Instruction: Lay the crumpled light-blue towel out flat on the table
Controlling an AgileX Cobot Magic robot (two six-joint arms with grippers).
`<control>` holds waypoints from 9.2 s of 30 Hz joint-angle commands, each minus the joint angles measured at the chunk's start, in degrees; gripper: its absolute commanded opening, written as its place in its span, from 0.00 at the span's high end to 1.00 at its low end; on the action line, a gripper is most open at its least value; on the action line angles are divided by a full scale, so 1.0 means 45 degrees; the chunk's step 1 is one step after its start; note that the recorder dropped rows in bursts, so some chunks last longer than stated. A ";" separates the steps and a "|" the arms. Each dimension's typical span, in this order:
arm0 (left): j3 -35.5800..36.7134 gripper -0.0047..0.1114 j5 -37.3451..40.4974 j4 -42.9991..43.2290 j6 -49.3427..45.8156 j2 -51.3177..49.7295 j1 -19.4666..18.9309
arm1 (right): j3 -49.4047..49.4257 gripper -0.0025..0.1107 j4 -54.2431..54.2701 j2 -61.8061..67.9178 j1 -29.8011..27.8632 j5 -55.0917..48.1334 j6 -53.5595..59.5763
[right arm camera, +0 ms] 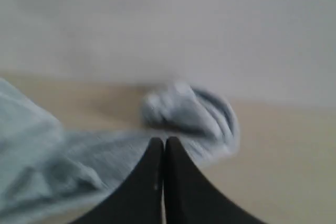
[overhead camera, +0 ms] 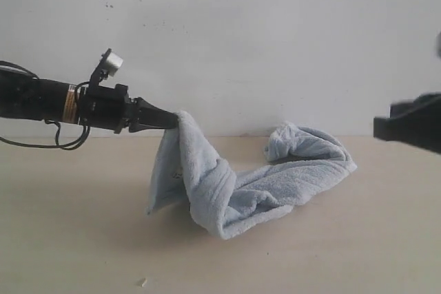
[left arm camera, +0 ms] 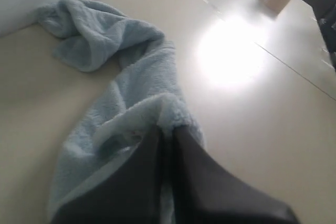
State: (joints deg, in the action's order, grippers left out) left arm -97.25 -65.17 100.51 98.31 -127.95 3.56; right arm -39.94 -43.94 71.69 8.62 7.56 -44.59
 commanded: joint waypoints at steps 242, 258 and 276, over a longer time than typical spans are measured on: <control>0.6206 0.93 2.1157 -1.6411 -1.5135 0.8097 0.2897 | -0.7279 0.98 1.5273 0.4380 0.4430 -0.7325 2.2755; 0.8871 0.93 1.9324 -1.6387 -1.6310 0.8074 0.2897 | -1.0295 0.58 1.4562 0.9697 0.0108 -0.9989 1.4704; 0.8870 0.93 1.9324 -1.6134 -1.6344 0.8074 0.2897 | -1.5908 0.58 1.4533 1.4642 -0.0004 -1.0031 1.1921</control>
State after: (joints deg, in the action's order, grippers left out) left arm -57.65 22.12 27.55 25.08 -91.75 16.57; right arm -110.83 21.66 136.93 9.15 -37.49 9.33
